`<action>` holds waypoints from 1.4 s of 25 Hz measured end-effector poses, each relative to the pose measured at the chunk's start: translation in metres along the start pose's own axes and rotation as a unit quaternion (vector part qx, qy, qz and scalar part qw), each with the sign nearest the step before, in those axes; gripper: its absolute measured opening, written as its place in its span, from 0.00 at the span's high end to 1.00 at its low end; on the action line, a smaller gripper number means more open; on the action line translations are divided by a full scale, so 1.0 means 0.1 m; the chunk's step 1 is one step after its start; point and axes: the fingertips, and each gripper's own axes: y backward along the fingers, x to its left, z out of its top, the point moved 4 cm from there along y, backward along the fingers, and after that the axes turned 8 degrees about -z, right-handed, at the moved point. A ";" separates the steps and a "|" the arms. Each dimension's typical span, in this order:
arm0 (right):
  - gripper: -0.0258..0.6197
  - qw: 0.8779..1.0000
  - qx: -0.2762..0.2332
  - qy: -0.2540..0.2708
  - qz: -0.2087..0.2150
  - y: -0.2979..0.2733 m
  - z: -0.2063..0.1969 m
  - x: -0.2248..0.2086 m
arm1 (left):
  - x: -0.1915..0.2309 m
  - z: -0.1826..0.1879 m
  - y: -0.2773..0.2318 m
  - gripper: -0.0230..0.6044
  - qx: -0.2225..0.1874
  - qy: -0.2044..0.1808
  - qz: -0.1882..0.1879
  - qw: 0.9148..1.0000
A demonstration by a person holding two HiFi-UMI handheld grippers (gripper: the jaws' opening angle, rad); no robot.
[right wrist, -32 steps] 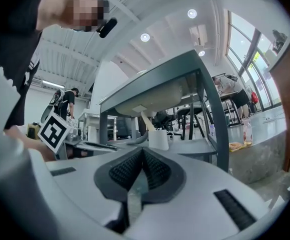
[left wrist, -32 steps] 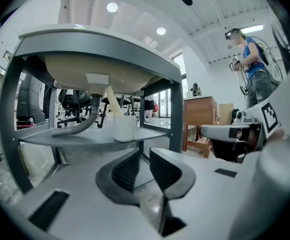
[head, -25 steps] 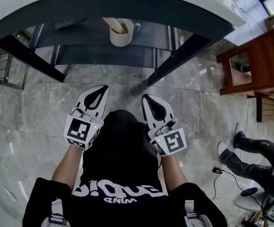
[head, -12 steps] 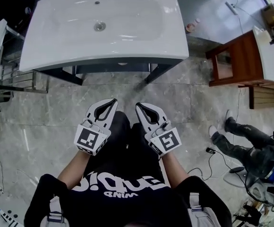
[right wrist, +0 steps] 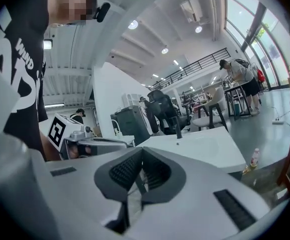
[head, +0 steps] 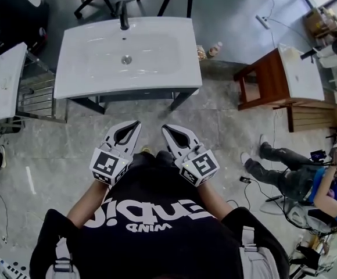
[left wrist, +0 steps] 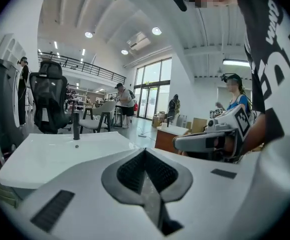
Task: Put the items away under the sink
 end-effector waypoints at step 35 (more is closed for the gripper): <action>0.93 0.992 -0.088 0.073 -0.045 0.71 0.84 -0.61 | -0.21 0.67 0.09 0.93 -0.079 -0.023 0.076 0.994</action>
